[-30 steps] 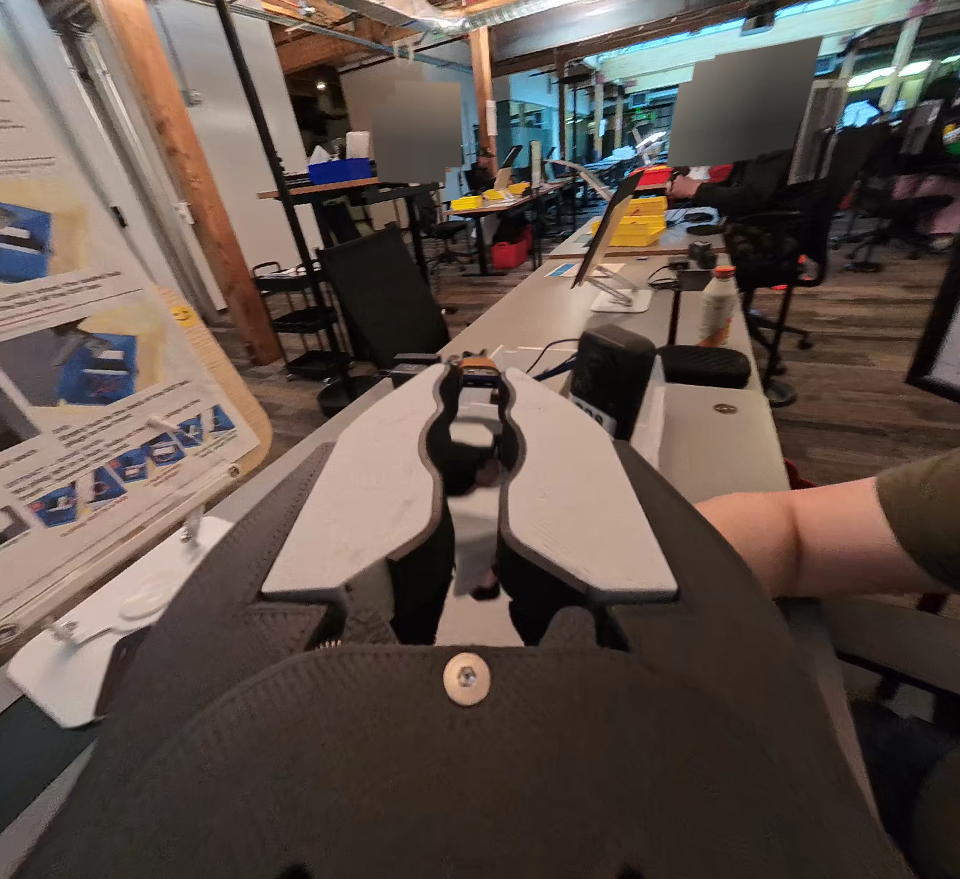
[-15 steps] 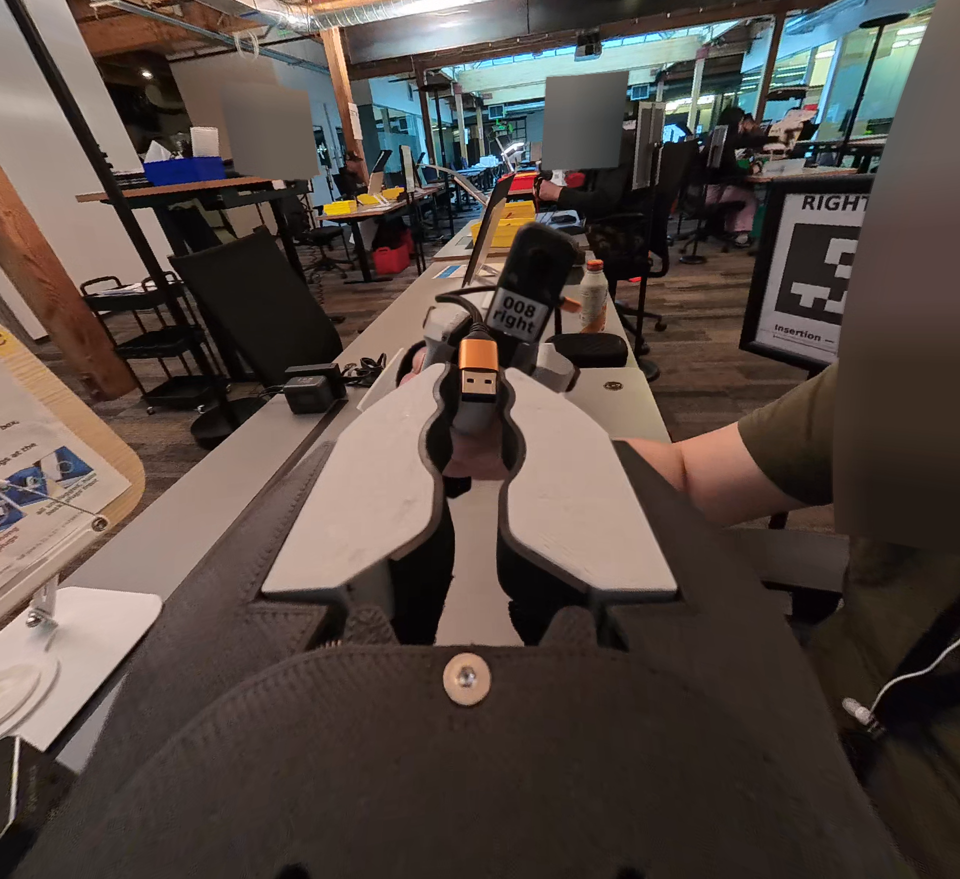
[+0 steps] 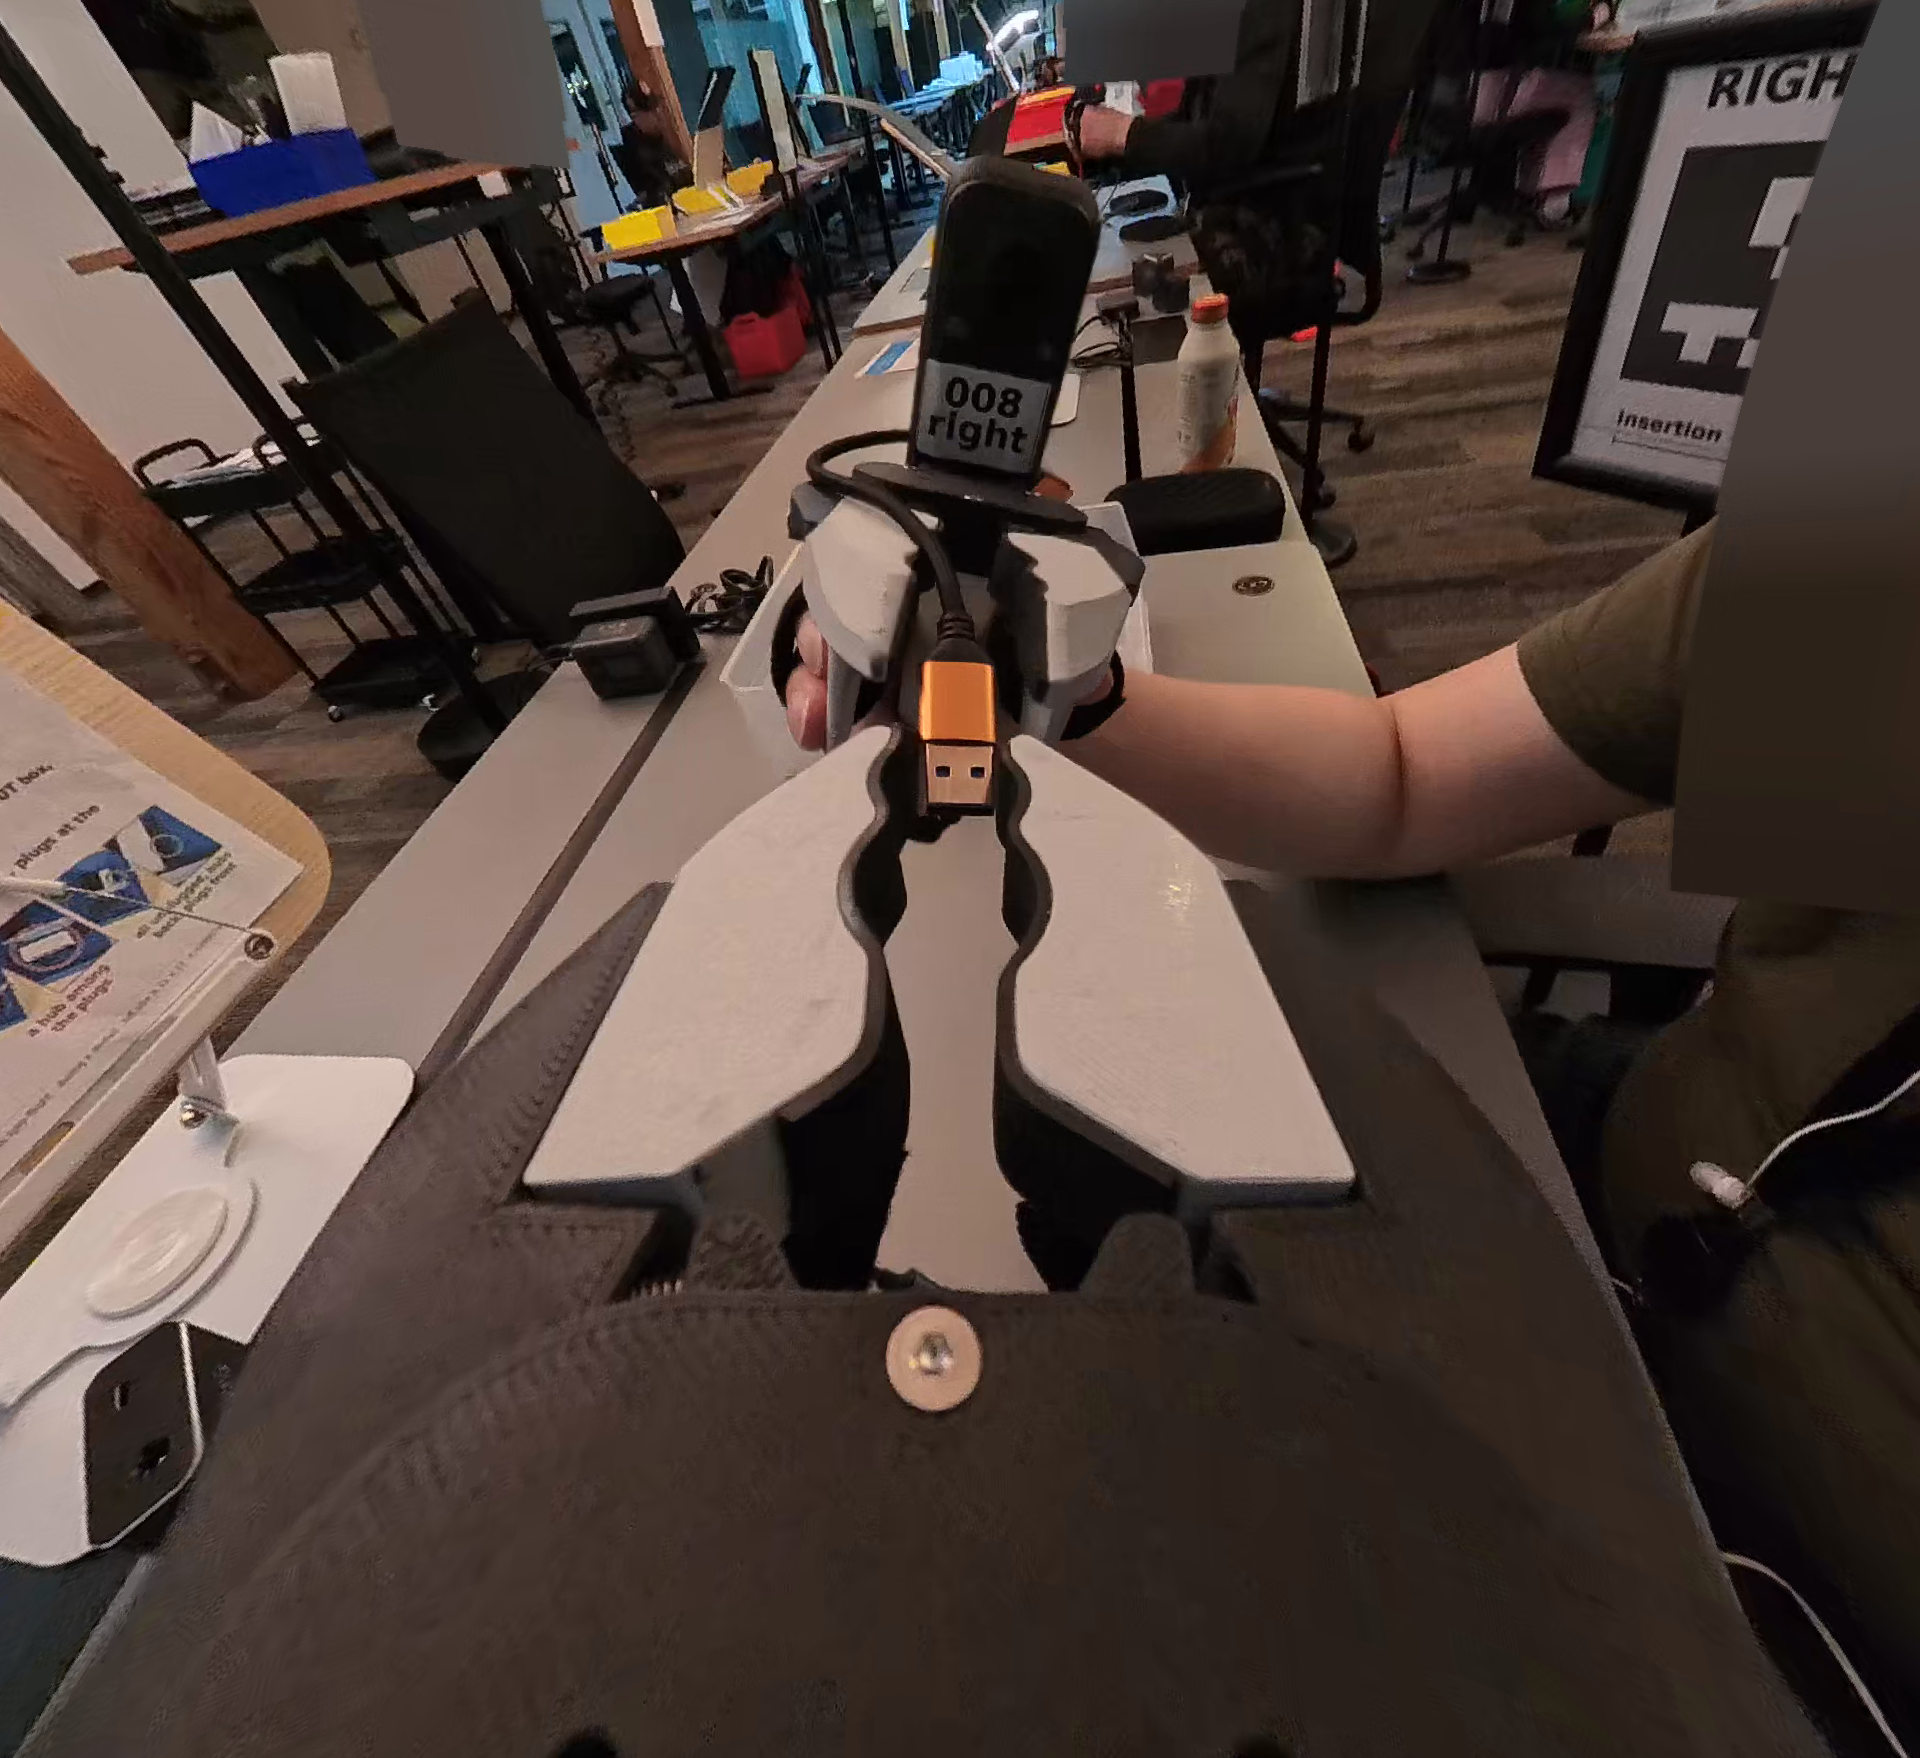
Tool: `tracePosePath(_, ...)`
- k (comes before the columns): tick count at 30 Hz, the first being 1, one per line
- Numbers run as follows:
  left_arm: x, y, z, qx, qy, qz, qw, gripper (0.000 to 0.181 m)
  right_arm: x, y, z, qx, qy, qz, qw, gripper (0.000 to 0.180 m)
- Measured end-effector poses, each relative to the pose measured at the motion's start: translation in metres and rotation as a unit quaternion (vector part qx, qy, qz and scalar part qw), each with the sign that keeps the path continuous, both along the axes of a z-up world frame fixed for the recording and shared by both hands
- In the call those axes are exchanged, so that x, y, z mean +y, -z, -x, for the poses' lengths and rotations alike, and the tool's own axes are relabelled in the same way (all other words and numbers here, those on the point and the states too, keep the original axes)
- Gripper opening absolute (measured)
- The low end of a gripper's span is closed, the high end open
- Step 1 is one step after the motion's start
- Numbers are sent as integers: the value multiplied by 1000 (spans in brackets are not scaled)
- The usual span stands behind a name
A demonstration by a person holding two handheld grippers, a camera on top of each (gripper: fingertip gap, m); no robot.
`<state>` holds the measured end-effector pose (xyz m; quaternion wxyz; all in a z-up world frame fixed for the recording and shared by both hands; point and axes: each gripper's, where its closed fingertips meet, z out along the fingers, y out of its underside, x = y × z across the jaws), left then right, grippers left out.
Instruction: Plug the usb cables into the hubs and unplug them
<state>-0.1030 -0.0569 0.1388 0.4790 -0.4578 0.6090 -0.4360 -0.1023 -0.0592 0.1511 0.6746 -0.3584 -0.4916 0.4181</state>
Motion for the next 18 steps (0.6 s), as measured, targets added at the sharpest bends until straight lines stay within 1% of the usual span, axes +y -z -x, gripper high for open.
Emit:
tracePosePath(1, 0, 1, 0, 2, 2, 4, 1000, 13, 1, 2, 1, -5, -2, 4, 1000, 24)
tracePosePath(2, 1, 1, 0, 3, 4, 7, 1000, 13, 3, 4, 1, -12, 3, 5, 1000, 16)
tracePosePath(4, 2, 0, 0, -2, 6, 14, 1000, 13, 6, 4, 1, -12, 19, -5, 1000, 15)
tracePosePath(7, 1, -2, 1, -15, 25, 47, 998, 13, 3, 1, 1, -10, 31, -26, 999, 15)
tracePosePath(9, 2, -6, 2, -33, 44, 101, 993, 14, 2, -2, 0, -2, 61, -73, 995, 15)
tracePosePath(11, 5, -12, 3, -55, 72, 172, 981, 31, 1, -2, -2, 1, 106, -146, 984, 15)
tracePosePath(12, 8, -15, 3, -70, 85, 200, 974, 28, 2, -3, -4, 2, 129, -179, 975, 15)
tracePosePath(14, 16, -16, -2, -86, 86, 230, 966, 27, 2, -2, -5, -3, 160, -229, 960, 15)
tracePosePath(15, 18, -15, -5, -85, 82, 240, 964, 31, 2, -3, -6, -1, 177, -250, 952, 15)
tracePosePath(18, 11, -8, -11, -59, 106, 260, 958, 30, 3, -6, -10, 7, 215, -302, 929, 15)
